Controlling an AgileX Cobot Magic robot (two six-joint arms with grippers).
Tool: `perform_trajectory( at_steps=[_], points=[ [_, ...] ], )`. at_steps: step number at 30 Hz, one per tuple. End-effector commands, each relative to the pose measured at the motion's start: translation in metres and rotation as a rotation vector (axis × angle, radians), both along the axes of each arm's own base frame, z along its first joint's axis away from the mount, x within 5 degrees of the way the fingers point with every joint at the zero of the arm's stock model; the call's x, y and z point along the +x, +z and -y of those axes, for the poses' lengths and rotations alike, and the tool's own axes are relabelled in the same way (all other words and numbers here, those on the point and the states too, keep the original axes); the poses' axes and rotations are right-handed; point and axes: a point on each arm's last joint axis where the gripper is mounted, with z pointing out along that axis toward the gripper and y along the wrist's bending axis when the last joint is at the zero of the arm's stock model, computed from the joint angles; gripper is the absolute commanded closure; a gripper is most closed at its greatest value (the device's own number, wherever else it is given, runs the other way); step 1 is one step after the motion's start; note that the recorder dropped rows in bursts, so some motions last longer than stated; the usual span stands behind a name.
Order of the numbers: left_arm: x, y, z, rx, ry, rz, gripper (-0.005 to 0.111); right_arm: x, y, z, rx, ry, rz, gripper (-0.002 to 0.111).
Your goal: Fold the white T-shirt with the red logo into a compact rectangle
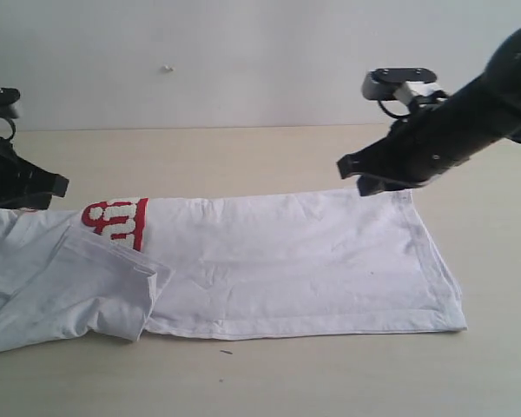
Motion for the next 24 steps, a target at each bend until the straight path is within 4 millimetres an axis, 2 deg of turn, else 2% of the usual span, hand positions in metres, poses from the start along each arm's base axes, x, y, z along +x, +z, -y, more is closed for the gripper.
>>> perform_trajectory(
  at_steps=[1,5,10,14,18,24],
  points=[
    [0.006,-0.023,0.002,-0.018,-0.017,-0.033,0.107,0.020,-0.010,-0.048,0.027,0.097,-0.008,0.108],
    [0.010,-0.045,0.002,-0.001,-0.020,-0.072,0.107,0.035,-0.026,-0.092,0.045,0.187,-0.042,0.108],
    [0.013,-0.057,-0.001,0.019,-0.002,-0.070,0.107,0.048,-0.051,-0.125,0.044,0.240,-0.066,0.108],
    [0.016,-0.066,-0.009,0.036,0.022,-0.072,0.107,0.054,-0.072,-0.127,0.030,0.228,-0.116,0.108],
    [0.019,-0.077,-0.016,0.047,0.050,-0.076,0.107,0.056,-0.088,-0.114,-0.124,0.201,-0.157,0.108],
    [0.024,-0.083,-0.023,0.048,0.067,-0.085,0.107,0.057,-0.092,-0.097,-0.324,0.182,-0.168,0.108]
  ],
)
